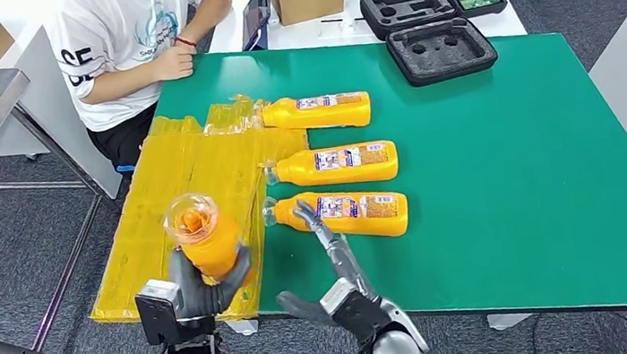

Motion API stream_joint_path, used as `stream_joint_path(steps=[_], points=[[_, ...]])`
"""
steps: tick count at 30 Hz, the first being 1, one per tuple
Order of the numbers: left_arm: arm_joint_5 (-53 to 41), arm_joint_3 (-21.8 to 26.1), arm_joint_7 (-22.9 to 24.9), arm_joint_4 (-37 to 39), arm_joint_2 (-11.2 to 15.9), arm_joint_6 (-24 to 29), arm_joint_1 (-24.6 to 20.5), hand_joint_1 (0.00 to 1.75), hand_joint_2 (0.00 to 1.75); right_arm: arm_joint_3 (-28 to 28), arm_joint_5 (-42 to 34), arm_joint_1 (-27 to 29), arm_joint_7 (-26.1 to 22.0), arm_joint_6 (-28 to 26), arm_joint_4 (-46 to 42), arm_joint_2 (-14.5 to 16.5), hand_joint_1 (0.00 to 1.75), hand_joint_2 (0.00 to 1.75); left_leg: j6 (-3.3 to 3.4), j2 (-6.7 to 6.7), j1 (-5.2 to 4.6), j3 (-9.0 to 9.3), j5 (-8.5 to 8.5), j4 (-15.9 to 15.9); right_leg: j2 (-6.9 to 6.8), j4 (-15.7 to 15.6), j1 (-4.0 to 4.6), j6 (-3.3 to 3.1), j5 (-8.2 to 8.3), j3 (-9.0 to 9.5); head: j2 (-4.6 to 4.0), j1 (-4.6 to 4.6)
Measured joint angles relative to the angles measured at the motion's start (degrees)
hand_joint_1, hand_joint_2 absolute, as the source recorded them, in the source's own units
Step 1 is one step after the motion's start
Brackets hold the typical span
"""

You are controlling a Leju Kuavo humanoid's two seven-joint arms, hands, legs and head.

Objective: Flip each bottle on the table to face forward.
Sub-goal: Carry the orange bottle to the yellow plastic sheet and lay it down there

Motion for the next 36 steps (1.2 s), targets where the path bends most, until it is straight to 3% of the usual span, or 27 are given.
stream_joint_path(steps=[8, 12, 16, 22, 26, 31, 36], points=[[-3.48, 1.12, -0.04, 0.0, 0.52, 3.32, -0.7, 1.75, 1.75, 0.43, -2.36, 1.35, -0.91, 1.35, -6.23, -1.46, 0.0, 0.0, 0.0, 0.0, 0.0, 0.0, 0.01, 0.0, 0.0, 0.0, 0.0, 0.0, 0.01, 0.01, 0.0, 0.02], [-11.34, 2.09, 2.03, 0.0, 1.67, 8.99, -1.7, 1.75, 1.75, 0.54, -7.85, 2.11, -2.92, 3.63, -9.26, -1.91, 0.0, 1.75, 0.0, 0.0, 0.01, 0.01, 0.01, 0.0, 0.0, 0.0, 0.01, 0.0, 0.01, 0.0, 0.0, 0.01], [-25.6, 3.27, 7.92, 0.42, 4.74, 10.53, -4.34, 1.75, 1.75, 0.54, -11.82, 2.33, -4.25, 4.03, -12.03, -2.27, 0.0, 1.75, -0.02, 0.0, 0.03, 0.01, 0.03, 0.0, 0.0, 0.01, 0.04, -0.01, 0.01, 0.0, 0.0, 0.01], [-39.47, 1.97, 13.42, 8.89, 10.51, 5.13, -12.72, 1.75, 1.75, 1.15, -15.28, 0.42, -5.19, 5.02, -12.68, -2.04, 0.0, 1.75, -0.08, 0.0, 0.03, 0.02, 0.16, -0.01, 0.0, 0.02, 0.04, -0.01, 0.04, 0.0, 0.0, 0.01], [-44.12, -2.07, 15.3, 19.8, 13.25, 2.03, -20.78, 1.75, 1.75, 2.05, -16.11, -1.35, -5.19, 5.4, -12.67, -1.22, 0.0, 1.75, -0.08, -0.01, 0.03, 0.02, 0.25, 0.0, -0.02, 0.04, 0.03, 0.01, 0.09, 0.0, -0.01, 0.02], [-46.14, -8.16, 14.17, 33.38, 14.46, -3.87, -30.72, 1.75, 1.75, 2.37, -16.61, -3.15, -4.71, 5.88, -12.67, -0.74, 0.0, 1.75, -0.07, -0.01, 0.01, 0.01, 0.27, 0.01, -0.01, 0.05, 0.01, 0.06, 0.12, 0.02, 0.0, 0.02], [-46.15, -12.8, 13.5, 42.32, 14.82, -9.0, -35.4, 1.75, 1.75, 2.39, -16.24, -3.32, -5.06, 5.95, -12.49, -0.99, 0.0, 1.75, -0.08, -0.01, 0.01, -0.01, 0.25, 0.01, -0.01, 0.05, 0.0, 0.06, 0.11, -0.01, 0.0, 0.02]])
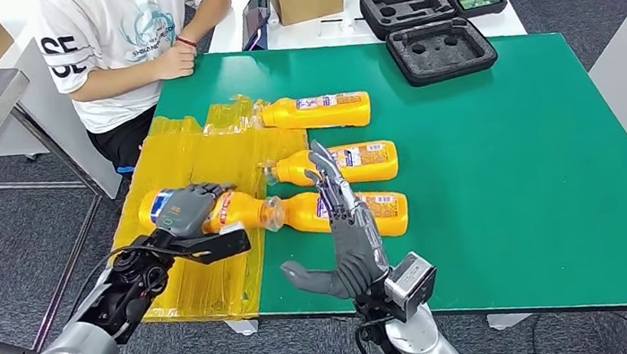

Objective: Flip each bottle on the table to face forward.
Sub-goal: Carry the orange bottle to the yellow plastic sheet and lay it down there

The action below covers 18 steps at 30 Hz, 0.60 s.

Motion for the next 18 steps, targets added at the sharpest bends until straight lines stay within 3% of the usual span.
stream_joint_path(steps=[14, 15, 16, 18], points=[[-1.17, -7.98, 0.99, 11.48, 2.41, -10.78, -7.68, 1.75, 1.75, 1.34, 0.67, -1.75, -0.17, -0.27, 2.86, -1.59, 0.0, 1.75, 0.0, -0.02, 0.03, -0.02, 0.02, -0.02, -0.01, 0.01, 0.03, -0.01, 0.0, 0.02, 0.0, 0.01], [-1.03, -8.25, 1.22, 11.82, 2.41, -11.13, -7.98, 1.62, 1.75, 1.37, 0.7, -1.96, -0.17, -0.27, 3.14, -1.59, 0.0, 1.75, 0.0, -0.02, 0.03, -0.02, 0.02, -0.01, 0.0, 0.01, 0.03, -0.01, 0.0, 0.03, 0.0, 0.01], [-0.78, -8.43, 1.37, 12.13, 2.41, -11.46, -8.23, 1.27, 1.75, 1.38, 0.72, -2.12, -0.17, -0.28, 3.4, -1.59, 0.0, 1.75, 0.0, -0.02, 0.03, -0.02, 0.02, -0.01, 0.0, 0.01, 0.03, -0.01, 0.0, 0.03, 0.0, 0.01], [0.18, -8.63, 1.52, 12.74, 2.4, -12.67, -8.68, 0.4, 1.75, 1.39, 0.76, -2.31, -0.18, -0.27, 3.94, -1.59, 0.0, 1.75, 0.0, -0.02, 0.03, -0.02, 0.02, -0.01, 0.0, 0.01, 0.03, -0.01, 0.0, 0.03, 0.0, 0.0]])
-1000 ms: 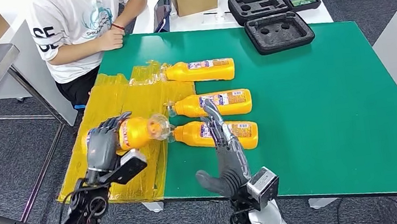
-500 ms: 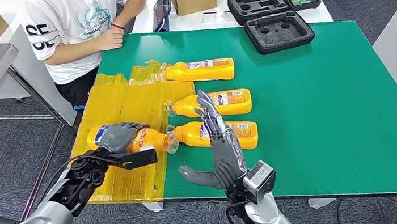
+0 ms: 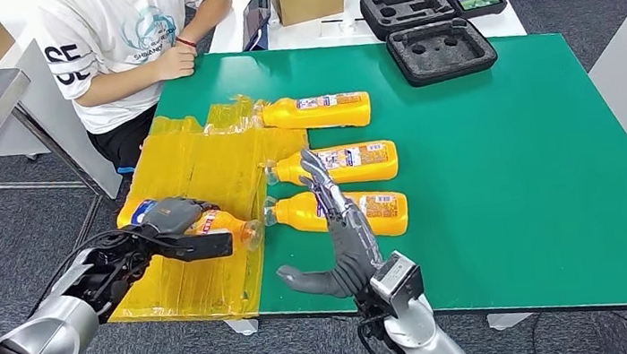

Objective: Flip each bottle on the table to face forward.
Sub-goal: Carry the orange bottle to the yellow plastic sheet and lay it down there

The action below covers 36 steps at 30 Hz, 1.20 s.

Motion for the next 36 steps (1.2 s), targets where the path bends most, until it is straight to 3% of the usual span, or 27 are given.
stream_joint_path(steps=[1, 2, 8, 12, 21, 26, 30, 36], points=[[0.63, -0.04, -0.09, 0.3, 0.02, -1.0, -0.22, 0.09, 1.75, 0.01, 0.05, -0.04, 0.0, 0.0, 0.25, 0.0, 0.0, 1.75, 0.0, 0.0, 0.0, 0.0, 0.0, 0.0, 0.0, 0.0, 0.0, 0.0, 0.0, 0.0, 0.0, 0.0], [1.36, -0.07, -0.36, 0.57, 0.06, -2.3, -0.46, 0.0, 1.75, 0.01, 0.1, -0.05, 0.0, 0.01, 0.49, 0.0, 0.0, 1.75, 0.0, 0.0, 0.0, 0.0, 0.0, 0.0, 0.0, 0.0, 0.0, 0.0, 0.0, 0.0, 0.0, 0.0], [5.58, -0.07, -3.59, 1.67, 0.62, -11.91, -2.45, 0.0, 1.75, 0.01, 0.33, 0.0, 0.01, 0.03, 1.51, 0.01, 0.0, 1.75, 0.0, -0.01, 0.01, 0.03, 0.0, -0.01, 0.0, 0.01, 0.01, 0.0, 0.0, 0.01, 0.0, -0.01], [7.07, -0.07, -4.45, 2.17, 0.69, -15.04, -3.22, 0.0, 0.0, 0.01, 0.64, -0.02, 0.08, 0.09, 1.9, 0.04, 0.0, 1.75, 0.0, -0.01, 0.01, 0.05, 0.0, -0.01, -0.01, 0.01, 0.0, 0.0, 0.0, 0.04, 0.0, 0.0], [15.42, 0.19, -5.7, 2.89, 0.28, -24.11, -4.68, 0.0, 0.0, -0.02, 1.02, -1.02, 2.53, 0.81, 2.52, 0.53, 0.0, 1.75, 0.0, -0.02, -0.01, 0.12, 0.0, 0.0, -0.03, 0.01, -0.01, 0.0, 0.0, 0.13, 0.0, 0.0], [24.62, 2.89, -9.13, 2.77, -0.25, -24.6, -3.35, 0.0, 0.0, 0.02, 1.17, -1.26, 3.03, 0.88, 3.18, 0.64, 0.0, 1.75, 0.0, -0.01, -0.01, 0.11, 0.0, 0.0, -0.02, 0.01, -0.01, 0.0, 0.0, 0.1, -0.01, 0.0], [31.86, 7.27, -10.25, 1.78, -1.1, -17.7, -0.85, 0.0, 0.0, 0.09, 1.83, -0.87, 3.06, 0.27, 3.45, 0.59, 0.0, 1.75, 0.0, 0.02, -0.01, 0.09, 0.0, 0.0, -0.01, 0.0, -0.01, 0.0, 0.0, 0.04, -0.01, 0.01], [35.7, 14.08, -11.95, -1.71, -2.73, 0.19, 3.12, 0.0, 0.0, 0.5, 2.88, 0.44, 3.19, -0.26, 3.53, 0.58, 0.0, 1.75, -0.01, 0.01, 0.0, 0.04, -0.01, 0.0, -0.01, 0.0, 0.0, 0.0, -0.01, -0.01, 0.0, 0.0]])
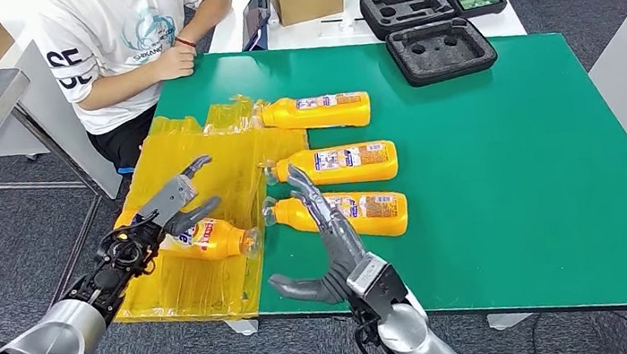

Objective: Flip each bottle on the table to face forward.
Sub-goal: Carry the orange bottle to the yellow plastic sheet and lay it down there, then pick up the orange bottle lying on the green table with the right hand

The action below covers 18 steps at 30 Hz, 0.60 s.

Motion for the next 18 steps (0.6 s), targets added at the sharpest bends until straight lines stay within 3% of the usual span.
stream_joint_path(steps=[5, 8, 12, 15, 18], points=[[-0.12, 3.92, -4.11, -3.19, -1.21, 21.26, 3.22, 0.0, 0.0, 0.77, 0.48, 0.16, 0.6, 0.22, 0.49, 0.1, 0.0, 1.75, 0.0, 0.0, 0.0, -0.01, 0.0, 0.0, -0.01, 0.0, 0.0, 0.0, 0.0, -0.01, 0.0, 0.01], [-0.54, 5.01, -4.81, -4.26, -1.49, 24.81, 4.44, 0.0, 0.0, 1.05, 0.65, 0.12, 0.69, 0.27, 0.96, 0.23, 0.0, 1.75, 0.0, -0.01, 0.0, -0.03, 0.0, 0.0, -0.03, 0.0, 0.0, 0.0, -0.01, -0.01, 0.0, 0.01], [1.5, 6.77, -5.71, -6.35, -1.64, 32.63, 6.25, 0.0, 1.75, 1.35, 3.1, -0.53, 1.75, -1.39, 1.85, 0.26, 0.0, 1.75, 0.0, 0.02, 0.0, -0.05, 0.0, -0.01, 0.01, 0.0, 0.0, 0.0, 0.0, -0.01, -0.01, 0.01], [5.33, 8.6, -5.79, -9.75, -1.4, 36.86, 8.59, 0.0, 1.75, 1.45, 10.64, -2.18, 6.09, -5.95, 3.51, -0.27, 0.0, 1.75, 0.0, 0.02, 0.0, -0.04, 0.0, 0.0, 0.01, 0.0, 0.0, 0.0, 0.0, -0.01, 0.0, 0.01], [7.61, 9.79, -5.82, -15.8, -0.66, 38.49, 12.41, 0.0, 1.75, 0.87, 21.72, -4.68, 14.1, -11.31, 7.32, -1.67, 0.0, 1.75, 0.0, 0.01, 0.0, -0.05, 0.0, 0.0, -0.01, 0.0, -0.01, 0.0, 0.0, -0.01, 0.0, 0.0]])
